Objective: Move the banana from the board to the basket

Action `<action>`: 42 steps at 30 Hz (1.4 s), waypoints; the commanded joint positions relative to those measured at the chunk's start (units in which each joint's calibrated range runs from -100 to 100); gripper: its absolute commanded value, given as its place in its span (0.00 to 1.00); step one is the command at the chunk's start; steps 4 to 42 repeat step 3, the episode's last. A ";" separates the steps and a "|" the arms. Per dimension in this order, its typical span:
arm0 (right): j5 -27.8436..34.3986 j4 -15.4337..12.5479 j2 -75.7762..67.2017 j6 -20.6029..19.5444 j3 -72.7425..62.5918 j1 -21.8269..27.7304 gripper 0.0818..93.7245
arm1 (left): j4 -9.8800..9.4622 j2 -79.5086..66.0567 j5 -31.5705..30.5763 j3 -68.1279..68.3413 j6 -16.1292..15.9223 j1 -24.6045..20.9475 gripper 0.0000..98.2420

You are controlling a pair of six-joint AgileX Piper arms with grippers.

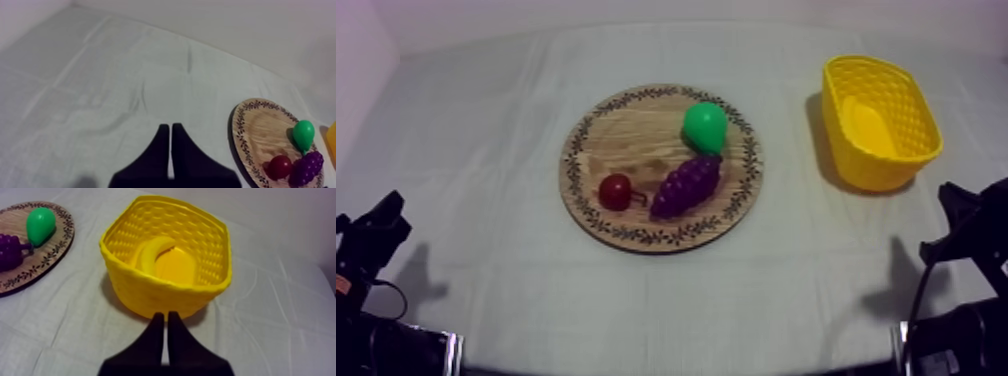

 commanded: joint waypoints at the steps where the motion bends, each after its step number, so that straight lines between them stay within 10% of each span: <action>1: -0.09 0.01 -0.03 -0.55 0.06 0.02 0.00 | -0.01 -0.03 -0.02 0.03 -0.01 -0.01 0.00; 42: -0.09 0.01 -0.03 -0.58 0.06 0.02 0.00 | -0.01 -0.03 -0.02 0.03 -0.01 -0.01 0.00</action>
